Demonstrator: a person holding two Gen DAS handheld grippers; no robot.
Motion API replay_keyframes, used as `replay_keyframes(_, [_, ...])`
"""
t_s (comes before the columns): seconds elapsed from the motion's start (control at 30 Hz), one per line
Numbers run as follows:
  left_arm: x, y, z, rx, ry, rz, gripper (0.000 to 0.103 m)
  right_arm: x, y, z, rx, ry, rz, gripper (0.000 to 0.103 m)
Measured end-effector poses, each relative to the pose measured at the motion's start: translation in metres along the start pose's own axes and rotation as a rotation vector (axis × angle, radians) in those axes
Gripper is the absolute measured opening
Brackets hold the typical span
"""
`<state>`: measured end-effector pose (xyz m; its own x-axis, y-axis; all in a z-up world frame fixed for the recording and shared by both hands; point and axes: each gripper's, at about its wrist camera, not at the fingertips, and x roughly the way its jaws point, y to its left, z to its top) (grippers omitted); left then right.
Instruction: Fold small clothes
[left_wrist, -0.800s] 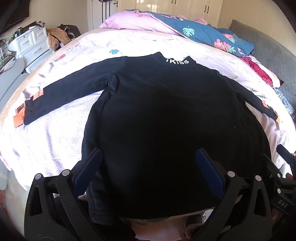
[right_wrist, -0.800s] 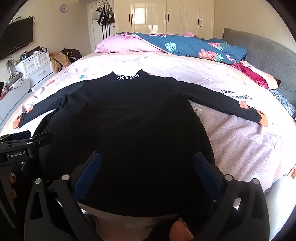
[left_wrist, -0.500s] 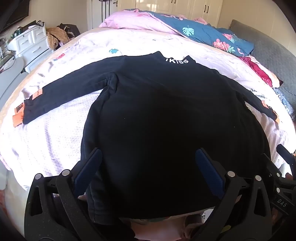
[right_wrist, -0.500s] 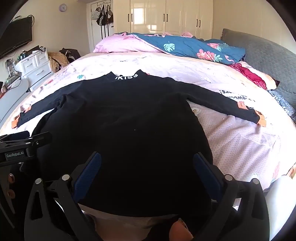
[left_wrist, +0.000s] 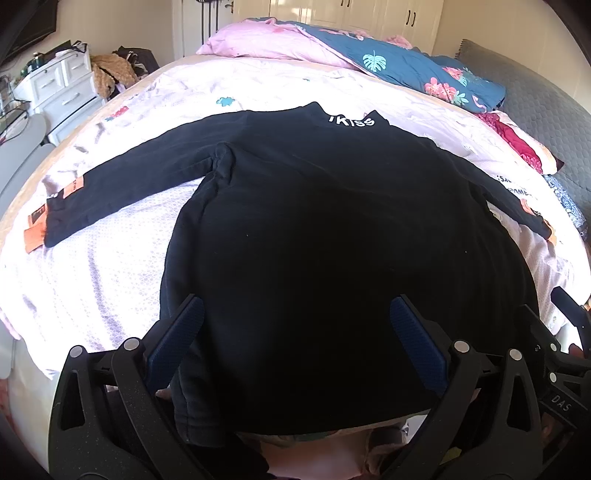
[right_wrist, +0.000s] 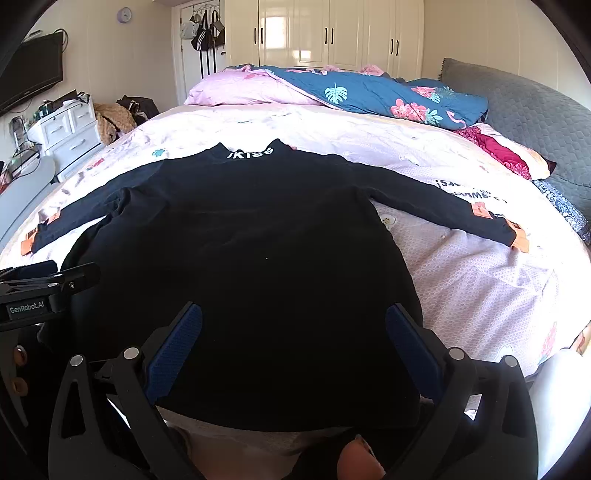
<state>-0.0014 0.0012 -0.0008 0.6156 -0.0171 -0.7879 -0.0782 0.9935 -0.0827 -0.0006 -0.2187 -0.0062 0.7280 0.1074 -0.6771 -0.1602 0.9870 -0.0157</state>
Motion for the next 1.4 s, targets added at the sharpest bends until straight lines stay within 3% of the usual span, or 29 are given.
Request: replay_keyframes(1.4, [0.0034,-0.0025,0.0003,0.007,0.009,-0.004,0.095,-0.0018,0.0001,0.0010,0.005,-0.004,-0.002,0.099])
